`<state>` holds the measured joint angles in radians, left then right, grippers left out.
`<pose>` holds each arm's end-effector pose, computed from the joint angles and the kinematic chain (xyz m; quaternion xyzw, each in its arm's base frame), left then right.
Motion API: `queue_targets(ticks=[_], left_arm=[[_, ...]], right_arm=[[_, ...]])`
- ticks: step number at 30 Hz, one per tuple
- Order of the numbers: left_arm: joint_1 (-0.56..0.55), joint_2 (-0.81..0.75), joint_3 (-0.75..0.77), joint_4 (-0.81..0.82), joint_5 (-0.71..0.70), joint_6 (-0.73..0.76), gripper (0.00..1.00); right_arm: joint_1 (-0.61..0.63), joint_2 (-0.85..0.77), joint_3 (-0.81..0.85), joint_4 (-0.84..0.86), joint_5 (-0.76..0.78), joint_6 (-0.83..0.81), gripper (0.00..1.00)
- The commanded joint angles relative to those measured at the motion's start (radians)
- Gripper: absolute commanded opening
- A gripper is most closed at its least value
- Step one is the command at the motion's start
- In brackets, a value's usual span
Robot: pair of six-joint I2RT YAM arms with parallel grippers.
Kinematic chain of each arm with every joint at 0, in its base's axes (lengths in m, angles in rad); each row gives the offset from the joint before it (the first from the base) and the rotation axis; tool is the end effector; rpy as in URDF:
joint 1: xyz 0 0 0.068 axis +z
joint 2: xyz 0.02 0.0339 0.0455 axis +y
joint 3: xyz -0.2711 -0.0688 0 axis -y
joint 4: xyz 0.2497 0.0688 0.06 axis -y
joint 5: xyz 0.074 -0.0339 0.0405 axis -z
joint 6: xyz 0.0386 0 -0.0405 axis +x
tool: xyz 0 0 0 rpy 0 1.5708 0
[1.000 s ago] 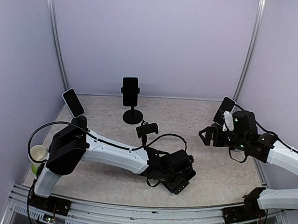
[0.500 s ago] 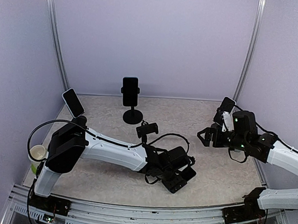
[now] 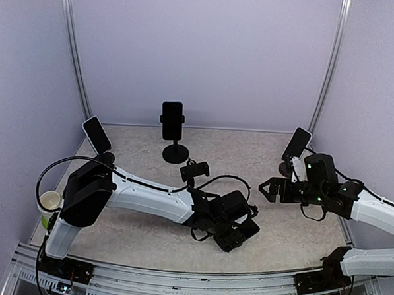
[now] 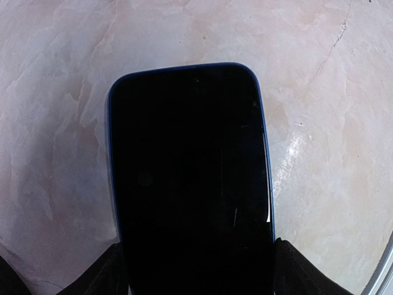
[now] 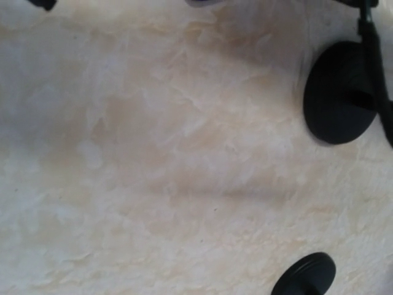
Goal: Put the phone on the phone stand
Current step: Pick up the phone from the center of the board.
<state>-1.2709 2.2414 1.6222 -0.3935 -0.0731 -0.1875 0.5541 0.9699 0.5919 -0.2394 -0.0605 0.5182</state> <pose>0.1463 -0.4637 0.1344 0.4867 0.8283 -0.1572 0.2287 0.1796 0.1139 0.2356 -0.0298 0.8877 0.2574 0.3806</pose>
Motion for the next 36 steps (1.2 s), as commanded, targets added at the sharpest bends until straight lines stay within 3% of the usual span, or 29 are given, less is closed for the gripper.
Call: queue_targets(ticks=[1, 17, 36], left_arm=[[0.000, 0.014, -0.021, -0.043, 0.067, -0.001, 0.63], [-0.003, -0.083, -0.103, 0.084, -0.019, -0.039, 0.64], [-0.007, -0.151, -0.113, 0.115, -0.076, -0.048, 0.63]], right_arm=[[-0.008, -0.003, -0.027, 0.011, -0.049, 0.032, 1.00], [-0.031, -0.064, -0.124, 0.084, -0.157, 0.155, 1.00], [-0.055, -0.009, -0.221, 0.213, -0.281, 0.235, 1.00]])
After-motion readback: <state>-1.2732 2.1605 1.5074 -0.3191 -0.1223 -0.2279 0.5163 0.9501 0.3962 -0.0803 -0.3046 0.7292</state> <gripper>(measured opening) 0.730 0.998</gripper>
